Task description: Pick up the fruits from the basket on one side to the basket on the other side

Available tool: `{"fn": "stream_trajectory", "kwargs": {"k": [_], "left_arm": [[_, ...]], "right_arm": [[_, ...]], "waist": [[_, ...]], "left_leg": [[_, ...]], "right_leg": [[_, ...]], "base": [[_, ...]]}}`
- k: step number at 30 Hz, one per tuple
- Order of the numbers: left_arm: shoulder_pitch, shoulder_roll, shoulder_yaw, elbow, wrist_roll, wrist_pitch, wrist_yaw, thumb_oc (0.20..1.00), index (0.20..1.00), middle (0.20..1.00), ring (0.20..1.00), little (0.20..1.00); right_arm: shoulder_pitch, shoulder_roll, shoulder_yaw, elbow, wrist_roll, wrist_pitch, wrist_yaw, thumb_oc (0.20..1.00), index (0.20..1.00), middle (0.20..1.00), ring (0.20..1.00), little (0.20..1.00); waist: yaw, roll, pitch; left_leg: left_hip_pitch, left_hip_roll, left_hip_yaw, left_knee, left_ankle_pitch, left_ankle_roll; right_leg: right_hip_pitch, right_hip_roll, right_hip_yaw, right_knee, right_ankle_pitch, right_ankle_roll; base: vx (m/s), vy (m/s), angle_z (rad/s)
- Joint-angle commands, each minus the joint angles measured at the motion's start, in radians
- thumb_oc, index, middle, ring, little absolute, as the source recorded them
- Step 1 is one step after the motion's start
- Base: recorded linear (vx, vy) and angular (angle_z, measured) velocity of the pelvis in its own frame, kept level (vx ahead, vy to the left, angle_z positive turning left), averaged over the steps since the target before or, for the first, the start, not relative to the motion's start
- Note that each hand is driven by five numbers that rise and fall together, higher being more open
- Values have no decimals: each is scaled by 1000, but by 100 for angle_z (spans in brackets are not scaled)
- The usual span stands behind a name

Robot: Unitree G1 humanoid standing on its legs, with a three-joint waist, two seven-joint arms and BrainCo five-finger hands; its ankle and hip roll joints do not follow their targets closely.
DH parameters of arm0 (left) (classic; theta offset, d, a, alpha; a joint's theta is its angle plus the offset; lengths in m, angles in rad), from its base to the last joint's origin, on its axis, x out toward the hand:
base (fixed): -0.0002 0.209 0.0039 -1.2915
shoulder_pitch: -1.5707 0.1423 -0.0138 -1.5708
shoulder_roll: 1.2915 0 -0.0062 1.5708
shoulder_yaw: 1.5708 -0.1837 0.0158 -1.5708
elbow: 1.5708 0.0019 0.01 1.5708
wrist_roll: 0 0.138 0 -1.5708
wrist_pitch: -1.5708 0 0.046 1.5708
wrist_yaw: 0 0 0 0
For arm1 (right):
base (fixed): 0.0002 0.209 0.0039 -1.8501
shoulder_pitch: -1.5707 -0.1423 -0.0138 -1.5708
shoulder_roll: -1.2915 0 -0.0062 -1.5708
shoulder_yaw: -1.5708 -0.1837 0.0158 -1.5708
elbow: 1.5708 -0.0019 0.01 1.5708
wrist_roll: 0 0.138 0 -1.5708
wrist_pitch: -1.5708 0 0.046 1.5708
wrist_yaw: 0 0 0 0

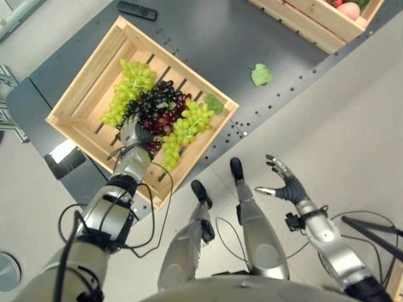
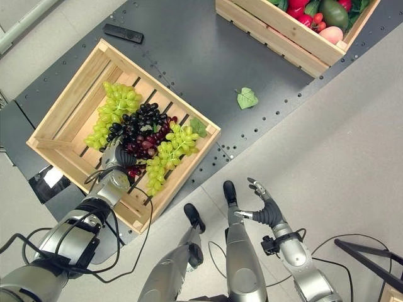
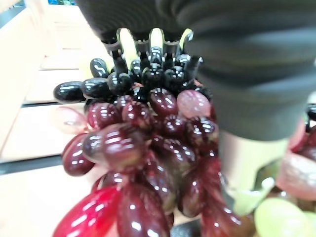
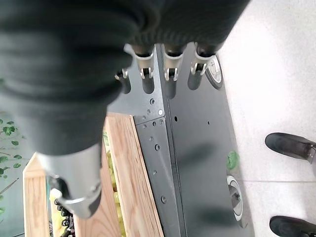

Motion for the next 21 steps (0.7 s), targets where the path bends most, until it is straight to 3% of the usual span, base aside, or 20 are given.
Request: {"fn": "stream_trajectory", "kwargs": {"k": [1, 15, 21], "left_arm": [[150, -199, -52, 129, 0, 7, -92, 1000, 1000, 1000, 1000, 1000], [227, -174, -102, -41, 66, 4, -46, 1000, 1000, 1000, 1000, 1000], [200, -186, -105, 2, 78, 16, -43, 1000, 1000, 1000, 1000, 1000]], "right_arm": [[43, -3, -9, -77, 10, -48, -19, 1000, 1000, 1000, 1000, 1000], [36, -15, -24, -69, 5, -56, -61, 1000, 1000, 1000, 1000, 1000], [20, -20, -16, -63, 10, -56, -68, 1000, 1000, 1000, 1000, 1000]], "waist": [[-22, -45, -34], [11, -19, -19], [8, -26, -16]], "left_leg": [[-25, -8, -39, 7, -10, -72], [-27, -17, -56, 29, -18, -69], [-34, -16, -52, 39, -22, -68]], "right_leg": [[-20, -67, 62, 11, -5, 129], [-8, -78, 57, 14, -10, 127], [-13, -75, 63, 18, -8, 125]], "base": [[0, 0, 0], [0, 0, 0], [0, 0, 0]]}}
